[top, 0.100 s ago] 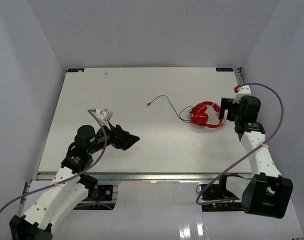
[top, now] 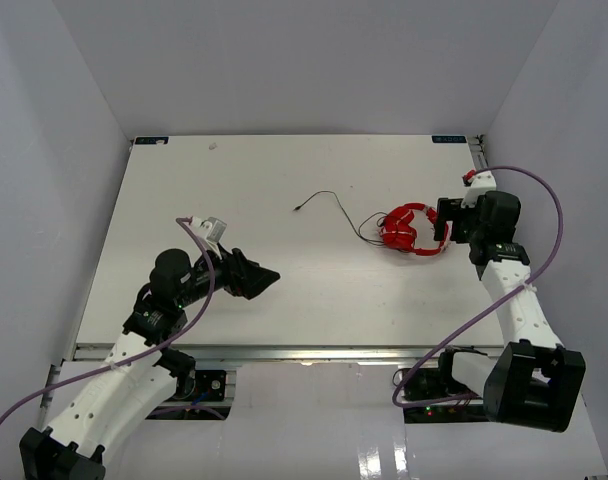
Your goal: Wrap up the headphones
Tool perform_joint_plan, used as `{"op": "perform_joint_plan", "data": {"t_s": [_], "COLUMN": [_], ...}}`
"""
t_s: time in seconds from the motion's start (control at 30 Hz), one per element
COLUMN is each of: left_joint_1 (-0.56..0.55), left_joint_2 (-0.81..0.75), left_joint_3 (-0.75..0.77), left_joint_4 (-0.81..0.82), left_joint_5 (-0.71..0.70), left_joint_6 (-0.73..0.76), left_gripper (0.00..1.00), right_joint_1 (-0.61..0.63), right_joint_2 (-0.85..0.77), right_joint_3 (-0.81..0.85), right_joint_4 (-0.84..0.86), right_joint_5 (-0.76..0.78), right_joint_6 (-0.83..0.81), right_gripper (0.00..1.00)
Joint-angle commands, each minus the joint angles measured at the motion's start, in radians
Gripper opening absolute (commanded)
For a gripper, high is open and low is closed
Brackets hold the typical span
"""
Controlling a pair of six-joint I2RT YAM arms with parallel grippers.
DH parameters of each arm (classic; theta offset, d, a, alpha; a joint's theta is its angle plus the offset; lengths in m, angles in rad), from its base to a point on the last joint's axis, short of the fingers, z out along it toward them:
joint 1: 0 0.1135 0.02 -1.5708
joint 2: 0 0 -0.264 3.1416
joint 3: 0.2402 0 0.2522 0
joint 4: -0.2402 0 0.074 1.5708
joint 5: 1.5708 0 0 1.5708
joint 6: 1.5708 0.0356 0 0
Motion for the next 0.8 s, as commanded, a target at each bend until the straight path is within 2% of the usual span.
{"op": "perform_joint_plan", "data": {"t_s": [0.0, 0.03, 0.17, 0.27, 0.4, 0.53, 0.63, 0.77], "left_joint_1": [-0.003, -0.003, -0.003, -0.003, -0.003, -0.003, -0.003, -0.003], "left_joint_2": [-0.004, -0.003, -0.001, 0.003, 0.043, 0.062, 0.051, 0.062], "left_joint_3": [0.006, 0.004, -0.015, -0.024, -0.017, -0.022, -0.044, -0.049], "left_joint_4": [0.047, 0.048, 0.054, 0.079, 0.092, 0.092, 0.105, 0.106], "left_joint_5": [0.020, 0.019, 0.020, 0.022, 0.028, 0.028, 0.018, 0.023], "left_joint_6": [-0.002, -0.002, -0.005, -0.013, 0.001, 0.017, 0.017, 0.026], "left_gripper": [0.98, 0.98, 0.98, 0.98, 0.98, 0.98, 0.98, 0.98], "right_joint_1": [-0.013, -0.018, -0.083, -0.133, -0.135, -0.122, -0.087, -0.057], "right_joint_2": [0.079, 0.109, 0.260, 0.364, 0.503, 0.604, 0.665, 0.762], "right_joint_3": [0.054, 0.069, 0.169, 0.234, 0.339, 0.484, 0.509, 0.542], "right_joint_4": [-0.076, -0.117, -0.146, -0.139, -0.096, -0.125, -0.140, -0.168], "right_joint_5": [-0.351, -0.403, -0.520, -0.585, -0.438, -0.363, -0.268, -0.168], "right_joint_6": [-0.343, -0.430, -0.429, -0.411, -0.321, -0.293, -0.332, -0.351], "right_gripper": [0.90, 0.90, 0.97, 0.97, 0.91, 0.97, 1.00, 0.84]}}
